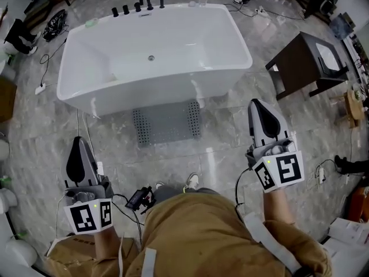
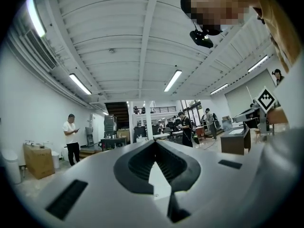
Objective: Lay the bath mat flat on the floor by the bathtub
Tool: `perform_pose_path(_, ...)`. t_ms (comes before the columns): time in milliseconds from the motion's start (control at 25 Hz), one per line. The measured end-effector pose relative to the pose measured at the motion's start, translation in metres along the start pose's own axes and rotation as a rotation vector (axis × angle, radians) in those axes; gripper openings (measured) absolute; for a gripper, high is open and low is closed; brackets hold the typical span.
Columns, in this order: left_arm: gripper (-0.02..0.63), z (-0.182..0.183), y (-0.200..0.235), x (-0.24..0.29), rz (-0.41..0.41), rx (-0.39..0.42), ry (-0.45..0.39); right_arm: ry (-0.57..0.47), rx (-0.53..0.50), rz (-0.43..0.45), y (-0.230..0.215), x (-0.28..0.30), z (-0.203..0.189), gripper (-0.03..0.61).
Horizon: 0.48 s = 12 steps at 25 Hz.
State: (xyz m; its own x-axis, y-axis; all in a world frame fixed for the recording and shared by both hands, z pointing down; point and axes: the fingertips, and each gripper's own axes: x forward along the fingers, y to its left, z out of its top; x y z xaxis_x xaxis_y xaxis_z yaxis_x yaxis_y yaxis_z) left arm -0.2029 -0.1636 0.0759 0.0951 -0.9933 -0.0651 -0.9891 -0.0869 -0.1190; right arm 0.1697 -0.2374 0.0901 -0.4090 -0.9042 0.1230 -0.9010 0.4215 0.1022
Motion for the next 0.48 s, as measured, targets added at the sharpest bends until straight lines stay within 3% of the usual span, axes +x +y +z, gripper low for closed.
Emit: perform_pose_path(480,0.005,0.018,0.014,-0.025,0.039,-0.005,0.007,0.008,-0.007,-0.040,-0.008,-0.016,0.004,0.003)
